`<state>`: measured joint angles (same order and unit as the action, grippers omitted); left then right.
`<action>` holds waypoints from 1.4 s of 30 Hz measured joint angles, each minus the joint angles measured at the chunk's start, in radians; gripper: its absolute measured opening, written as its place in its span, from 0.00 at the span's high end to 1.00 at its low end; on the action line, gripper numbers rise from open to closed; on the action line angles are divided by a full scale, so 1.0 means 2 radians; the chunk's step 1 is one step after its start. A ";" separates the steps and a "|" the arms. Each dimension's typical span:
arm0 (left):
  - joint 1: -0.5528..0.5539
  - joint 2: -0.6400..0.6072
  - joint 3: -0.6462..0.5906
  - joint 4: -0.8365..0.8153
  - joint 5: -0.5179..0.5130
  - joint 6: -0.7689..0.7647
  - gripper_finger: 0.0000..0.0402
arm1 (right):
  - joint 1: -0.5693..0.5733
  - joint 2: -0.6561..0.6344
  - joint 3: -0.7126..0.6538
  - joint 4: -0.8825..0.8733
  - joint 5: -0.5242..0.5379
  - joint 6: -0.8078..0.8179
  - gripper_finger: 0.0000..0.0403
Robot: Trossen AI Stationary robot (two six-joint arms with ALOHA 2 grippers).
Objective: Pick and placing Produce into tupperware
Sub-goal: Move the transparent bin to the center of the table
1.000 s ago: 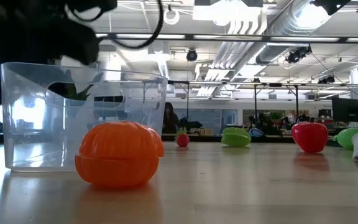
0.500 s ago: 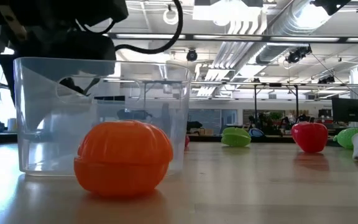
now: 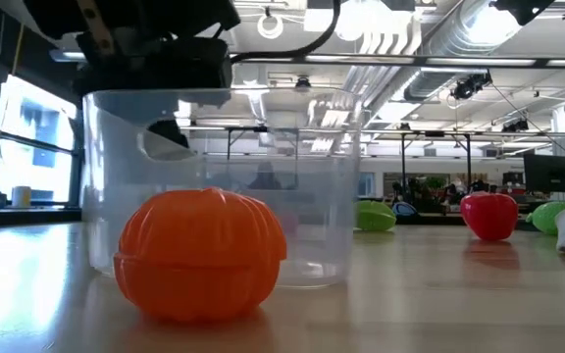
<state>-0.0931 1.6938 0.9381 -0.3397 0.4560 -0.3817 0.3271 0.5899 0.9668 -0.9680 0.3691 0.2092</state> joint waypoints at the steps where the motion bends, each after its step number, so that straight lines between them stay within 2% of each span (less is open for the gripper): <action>1: 0.002 0.000 0.001 -0.009 0.011 0.003 1.00 | 0.000 -0.001 0.000 0.000 0.001 0.000 1.00; 7: -0.009 0.000 0.009 -0.081 0.091 0.019 1.00 | 0.000 -0.001 0.000 0.000 0.003 0.000 1.00; 12: -0.028 0.000 0.009 -0.059 0.127 0.017 1.00 | 0.000 -0.001 0.000 0.000 0.003 0.000 1.00; 20: -0.028 0.000 0.010 0.025 0.123 -0.005 1.00 | 0.000 -0.001 0.000 0.000 0.003 0.000 1.00; 28: -0.029 0.000 0.009 0.034 0.106 -0.012 1.00 | 0.000 -0.001 0.000 0.000 0.003 0.000 1.00; 33: -0.029 0.000 0.009 0.068 0.102 -0.022 1.00 | 0.000 -0.001 0.000 0.000 0.003 0.000 1.00; 38: -0.029 0.000 0.009 0.067 0.089 -0.024 1.00 | 0.000 -0.001 0.000 0.000 0.003 -0.002 1.00; 42: -0.029 0.007 0.009 0.044 0.105 -0.028 1.00 | 0.000 -0.001 0.000 0.000 0.003 -0.002 1.00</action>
<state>-0.1501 1.7073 0.9565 -0.2525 0.6651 -0.4385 0.3269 0.5888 0.9668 -0.9684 0.3752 0.2050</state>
